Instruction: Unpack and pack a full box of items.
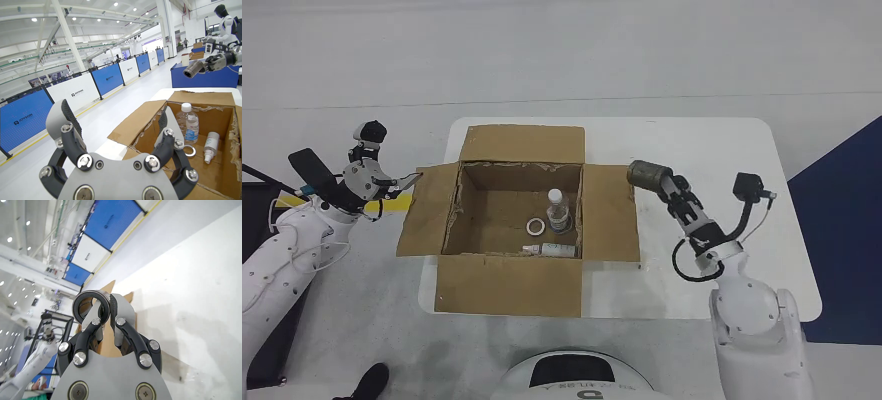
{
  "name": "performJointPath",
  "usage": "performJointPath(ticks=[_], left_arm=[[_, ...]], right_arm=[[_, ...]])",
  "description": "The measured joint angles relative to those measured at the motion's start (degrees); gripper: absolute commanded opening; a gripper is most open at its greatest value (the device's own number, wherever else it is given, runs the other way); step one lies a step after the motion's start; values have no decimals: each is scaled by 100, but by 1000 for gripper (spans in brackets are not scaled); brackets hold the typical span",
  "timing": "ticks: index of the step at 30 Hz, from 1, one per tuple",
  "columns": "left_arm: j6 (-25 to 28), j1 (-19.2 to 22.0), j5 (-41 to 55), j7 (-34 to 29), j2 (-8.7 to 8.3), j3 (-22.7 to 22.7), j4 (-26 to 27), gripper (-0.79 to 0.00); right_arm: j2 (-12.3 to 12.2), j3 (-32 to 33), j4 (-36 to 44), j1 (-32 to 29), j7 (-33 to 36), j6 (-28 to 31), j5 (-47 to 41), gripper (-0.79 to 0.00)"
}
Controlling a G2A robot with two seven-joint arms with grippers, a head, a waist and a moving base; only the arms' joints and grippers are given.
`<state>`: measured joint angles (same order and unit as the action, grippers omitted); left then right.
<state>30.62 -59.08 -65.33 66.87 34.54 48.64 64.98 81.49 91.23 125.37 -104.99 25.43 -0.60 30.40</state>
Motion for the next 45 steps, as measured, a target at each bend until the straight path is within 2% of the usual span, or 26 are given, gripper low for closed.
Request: performJointPath(ticks=[4, 9, 14, 27, 30, 34, 37, 41, 45], left_arm=[[0, 0, 0, 0, 0, 0, 0, 0], [0, 0, 0, 0, 0, 0, 0, 0], [0, 0, 0, 0, 0, 0, 0, 0], [0, 0, 0, 0, 0, 0, 0, 0], [0, 0, 0, 0, 0, 0, 0, 0], [0, 0, 0, 0, 0, 0, 0, 0], [0, 0, 0, 0, 0, 0, 0, 0], [0, 0, 0, 0, 0, 0, 0, 0], [0, 0, 0, 0, 0, 0, 0, 0]], right_arm=[[-20, -425, 121, 176, 270, 46, 240, -785], [-30, -1232, 260, 454, 416, -106, 1044, -785], [-7, -2107, 110, 776, 462, -510, 1937, -785], [-7, -2183, 100, 806, 450, -558, 2020, -785], [-10, -2375, -57, 932, 484, -412, 2116, -785], [57, -3026, -516, 1632, 850, -622, 2591, -785], [181, -3653, -1109, 2458, 1246, -874, 2778, -785], [438, -4544, -1960, 3621, 1730, -1672, 3214, -785], [693, -5233, -2719, 4462, 2256, -2532, 3798, -785]])
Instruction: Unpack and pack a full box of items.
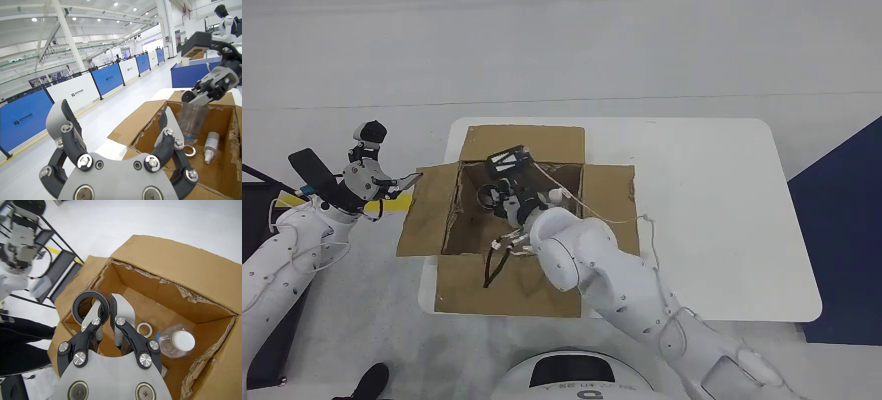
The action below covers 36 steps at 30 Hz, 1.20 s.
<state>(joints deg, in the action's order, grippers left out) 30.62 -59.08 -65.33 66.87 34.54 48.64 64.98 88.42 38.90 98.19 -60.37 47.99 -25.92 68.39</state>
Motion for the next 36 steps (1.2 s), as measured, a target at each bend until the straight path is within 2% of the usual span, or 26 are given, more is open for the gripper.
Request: performJointPath(ticks=[3, 14, 18, 21, 25, 32, 35, 36], left_arm=[[0, 0, 0, 0, 0, 0, 0, 0], [0, 0, 0, 0, 0, 0, 0, 0], [0, 0, 0, 0, 0, 0, 0, 0], [0, 0, 0, 0, 0, 0, 0, 0], [0, 0, 0, 0, 0, 0, 0, 0], [0, 0, 0, 0, 0, 0, 0, 0], [0, 0, 0, 0, 0, 0, 0, 0], [0, 0, 0, 0, 0, 0, 0, 0]], right_arm=[[188, -372, -473, 433, 443, -429, 148, -785], [823, -1197, -2126, 1387, 1538, -1199, 721, -785], [1033, -1237, -2608, 1562, 1681, -1310, 626, -779], [1162, -1201, -2988, 1646, 1694, -1345, 511, -723], [1299, -1131, -3453, 1730, 1645, -1390, 422, -723], [1497, -953, -3987, 1835, 1539, -1497, 345, -576], [1551, -915, -3996, 1832, 1475, -1489, 364, -529], [1561, -896, -3937, 1814, 1418, -1461, 363, -493]])
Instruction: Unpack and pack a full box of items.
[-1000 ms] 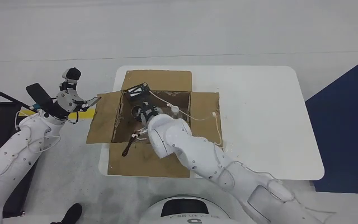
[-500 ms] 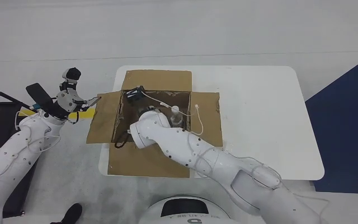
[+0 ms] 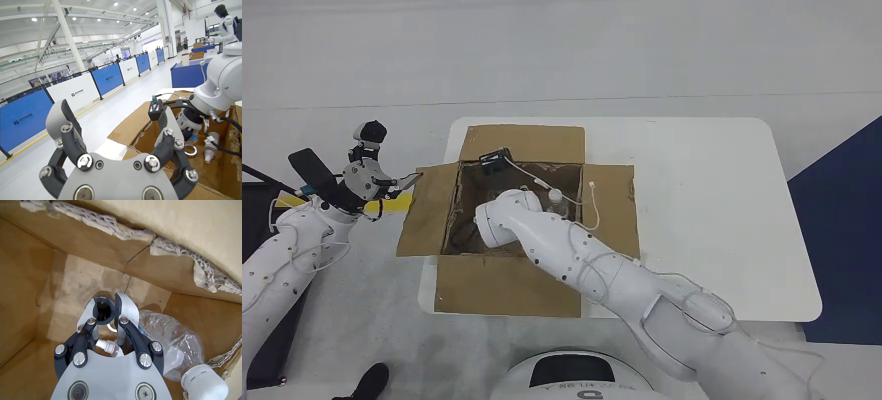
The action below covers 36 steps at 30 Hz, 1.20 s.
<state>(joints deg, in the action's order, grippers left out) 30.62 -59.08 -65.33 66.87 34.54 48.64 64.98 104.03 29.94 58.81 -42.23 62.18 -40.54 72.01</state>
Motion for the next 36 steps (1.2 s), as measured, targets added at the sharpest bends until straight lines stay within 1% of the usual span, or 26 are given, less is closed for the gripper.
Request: performJointPath(ticks=[2, 3, 4, 6, 9, 10, 13, 14, 16, 17, 18, 19, 20, 22, 23, 24, 26, 30, 34, 36], left_arm=[[0, 0, 0, 0, 0, 0, 0, 0], [0, 0, 0, 0, 0, 0, 0, 0], [0, 0, 0, 0, 0, 0, 0, 0], [0, 0, 0, 0, 0, 0, 0, 0], [0, 0, 0, 0, 0, 0, 0, 0], [0, 0, 0, 0, 0, 0, 0, 0], [0, 0, 0, 0, 0, 0, 0, 0], [0, 0, 0, 0, 0, 0, 0, 0], [0, 0, 0, 0, 0, 0, 0, 0], [0, 0, 0, 0, 0, 0, 0, 0], [0, 0, 0, 0, 0, 0, 0, 0], [0, 0, 0, 0, 0, 0, 0, 0], [0, 0, 0, 0, 0, 0, 0, 0], [0, 0, 0, 0, 0, 0, 0, 0], [0, 0, 0, 0, 0, 0, 0, 0], [0, 0, 0, 0, 0, 0, 0, 0], [0, 0, 0, 0, 0, 0, 0, 0], [0, 0, 0, 0, 0, 0, 0, 0], [0, 0, 0, 0, 0, 0, 0, 0], [0, 0, 0, 0, 0, 0, 0, 0]], right_arm=[[0, 81, 217, -77, -190, 59, 4, -416], [-12, 132, 357, -127, -295, 77, 17, -409], [-31, 194, 537, -199, -417, 111, 20, -422], [-115, 387, 1092, -454, -762, 245, 57, -416], [-324, 781, 2147, -1043, -1305, 502, 270, -425], [-403, 924, 2514, -1274, -1452, 610, 359, -419], [-682, 1492, 3856, -2230, -1942, 1087, 628, -419], [-790, 1767, 4388, -2658, -2156, 1339, 647, -416], [-931, 2220, 5100, -3305, -2496, 1767, 478, -416], [-1008, 2537, 5496, -3726, -2726, 2053, 275, -413], [-1056, 2770, 5745, -4024, -2894, 2257, 91, -400], [-1096, 2992, 5957, -4305, -3054, 2454, -125, -243], [-1138, 3262, 6183, -4649, -3262, 2723, -480, 0], [-1183, 3606, 6366, -5077, -3510, 3139, -1108, 0], [-1202, 3795, 6384, -5280, -3584, 3377, -1561, 0], [-1208, 3878, 6379, -5356, -3598, 3482, -1871, 0], [-1208, 3894, 6366, -5366, -3591, 3502, -2252, 0], [-1207, 3879, 6366, -5352, -3586, 3479, -1858, 0], [-1207, 3882, 6367, -5353, -3588, 3478, -1842, 0], [-1218, 3992, 6424, -5400, -3682, 3432, -1923, 0]])
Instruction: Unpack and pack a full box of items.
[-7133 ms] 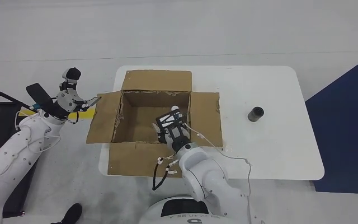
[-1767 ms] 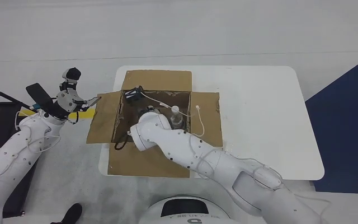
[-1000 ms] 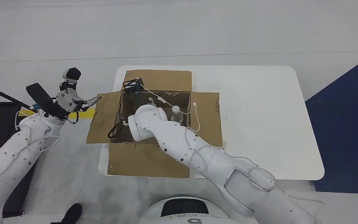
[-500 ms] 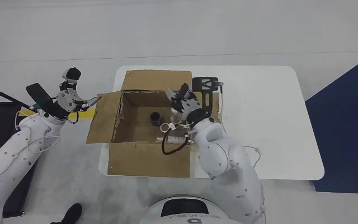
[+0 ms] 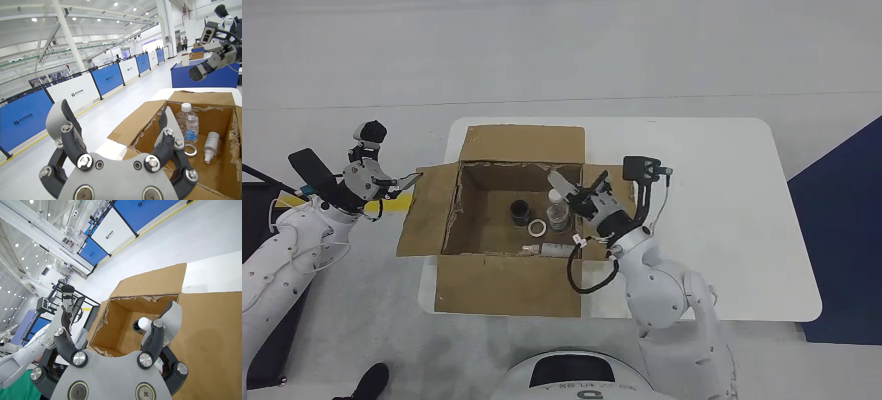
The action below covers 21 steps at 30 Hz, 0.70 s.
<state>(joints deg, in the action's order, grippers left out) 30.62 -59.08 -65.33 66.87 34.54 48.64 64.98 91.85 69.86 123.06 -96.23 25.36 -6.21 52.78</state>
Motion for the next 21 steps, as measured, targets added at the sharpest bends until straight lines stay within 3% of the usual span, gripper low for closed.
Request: performJointPath(ticks=[4, 7, 10, 13, 16, 21], left_arm=[[0, 0, 0, 0, 0, 0, 0, 0], [0, 0, 0, 0, 0, 0, 0, 0], [0, 0, 0, 0, 0, 0, 0, 0], [0, 0, 0, 0, 0, 0, 0, 0], [0, 0, 0, 0, 0, 0, 0, 0], [0, 0, 0, 0, 0, 0, 0, 0]], right_arm=[[-43, 668, 269, -342, -285, -192, -625, 0], [-84, 1348, 309, -610, -283, -693, -801, 0], [-118, 1760, 43, -574, 52, -1430, -670, 0], [-181, 1864, -515, -235, 809, -1978, -157, 0], [-223, 1904, -888, 97, 1474, -1679, -253, 0], [-281, 2210, -1142, 190, 1866, -826, -1483, 0]])
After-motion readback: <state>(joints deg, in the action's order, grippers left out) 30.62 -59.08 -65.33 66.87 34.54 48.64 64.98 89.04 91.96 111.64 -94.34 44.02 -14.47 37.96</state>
